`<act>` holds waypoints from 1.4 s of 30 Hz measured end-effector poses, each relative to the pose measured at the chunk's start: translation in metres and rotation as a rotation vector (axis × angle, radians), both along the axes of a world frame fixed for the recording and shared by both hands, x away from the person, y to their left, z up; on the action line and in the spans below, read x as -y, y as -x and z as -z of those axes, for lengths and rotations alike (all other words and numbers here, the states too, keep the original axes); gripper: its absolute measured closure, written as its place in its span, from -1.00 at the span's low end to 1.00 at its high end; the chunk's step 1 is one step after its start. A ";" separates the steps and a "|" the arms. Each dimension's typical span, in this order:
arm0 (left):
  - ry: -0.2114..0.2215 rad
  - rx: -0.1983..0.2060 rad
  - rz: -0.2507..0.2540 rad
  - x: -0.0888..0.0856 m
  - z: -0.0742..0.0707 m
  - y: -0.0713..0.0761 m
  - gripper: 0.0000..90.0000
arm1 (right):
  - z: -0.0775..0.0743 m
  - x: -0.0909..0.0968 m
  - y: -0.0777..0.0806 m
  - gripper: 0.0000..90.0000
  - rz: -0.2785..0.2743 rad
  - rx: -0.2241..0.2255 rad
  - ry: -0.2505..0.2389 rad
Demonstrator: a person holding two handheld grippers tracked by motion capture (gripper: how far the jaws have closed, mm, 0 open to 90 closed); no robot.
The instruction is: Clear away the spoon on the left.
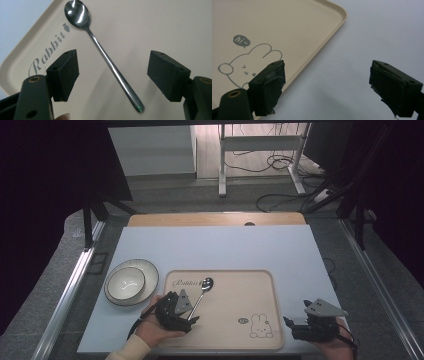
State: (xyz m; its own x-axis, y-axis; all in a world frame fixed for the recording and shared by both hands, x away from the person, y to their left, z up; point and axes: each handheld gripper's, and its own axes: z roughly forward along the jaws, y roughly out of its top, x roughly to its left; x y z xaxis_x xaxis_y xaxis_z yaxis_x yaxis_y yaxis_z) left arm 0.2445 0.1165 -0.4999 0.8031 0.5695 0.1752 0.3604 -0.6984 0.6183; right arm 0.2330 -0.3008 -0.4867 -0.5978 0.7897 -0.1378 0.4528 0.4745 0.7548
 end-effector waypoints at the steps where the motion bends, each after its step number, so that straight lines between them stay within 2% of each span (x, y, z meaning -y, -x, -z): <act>1: -0.001 0.001 0.000 0.000 0.000 0.000 -0.44 | 0.000 0.000 0.000 -0.70 0.000 0.000 0.000; 4: 0.002 0.012 -0.006 0.000 -0.001 0.001 -0.44 | 0.000 0.000 0.000 -0.70 0.000 0.001 0.000; 7: 0.015 0.063 -0.023 -0.003 -0.004 0.002 -0.41 | 0.000 0.000 0.000 -0.70 0.001 0.001 0.000; 10: 0.055 0.102 -0.053 -0.008 -0.010 0.004 -0.41 | 0.000 0.000 0.000 -0.70 0.002 0.001 -0.001; 13: 0.063 0.111 -0.063 -0.014 -0.012 0.007 -0.41 | -0.001 0.001 0.000 -0.70 0.003 0.003 -0.002; 19: 0.066 0.153 -0.101 -0.036 -0.018 0.023 -0.41 | -0.002 0.002 0.001 -0.70 0.000 0.010 -0.004; 22: 0.109 0.175 -0.147 -0.049 -0.023 0.028 -0.40 | -0.003 0.001 0.002 -0.70 -0.001 0.009 -0.007; 25: 0.122 0.197 -0.177 -0.057 -0.025 0.032 -0.39 | -0.003 0.001 0.002 -0.70 -0.005 0.011 -0.009; 32: 0.105 0.213 -0.208 -0.067 -0.024 0.043 -0.39 | -0.004 0.002 0.002 -0.70 -0.011 0.014 -0.013; 42: 0.093 0.212 -0.258 -0.086 -0.021 0.057 -0.39 | -0.003 0.002 0.001 -0.70 -0.011 0.012 -0.014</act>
